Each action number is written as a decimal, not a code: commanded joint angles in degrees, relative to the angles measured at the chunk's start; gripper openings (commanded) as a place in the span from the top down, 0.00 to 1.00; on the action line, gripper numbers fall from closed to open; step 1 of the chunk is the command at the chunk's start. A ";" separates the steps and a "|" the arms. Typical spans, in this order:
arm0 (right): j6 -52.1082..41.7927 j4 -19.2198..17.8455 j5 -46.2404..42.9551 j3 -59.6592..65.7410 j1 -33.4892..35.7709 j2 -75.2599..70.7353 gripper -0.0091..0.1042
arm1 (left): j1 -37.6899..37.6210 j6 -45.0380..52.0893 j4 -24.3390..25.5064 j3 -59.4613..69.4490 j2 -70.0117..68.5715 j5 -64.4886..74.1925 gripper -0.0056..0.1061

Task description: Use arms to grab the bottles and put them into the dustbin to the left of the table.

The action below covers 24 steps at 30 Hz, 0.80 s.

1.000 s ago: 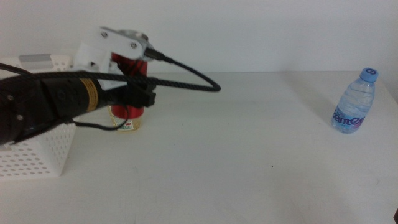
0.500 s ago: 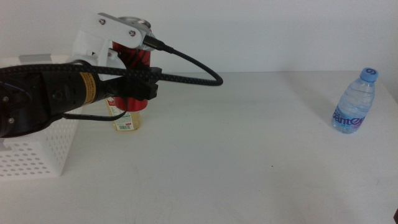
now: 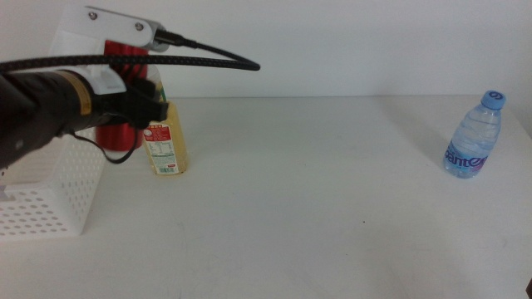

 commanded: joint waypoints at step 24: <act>-0.72 -0.60 -4.03 -0.47 -0.25 -1.57 0.32 | 29.83 40.57 -36.59 -31.80 10.05 38.49 0.99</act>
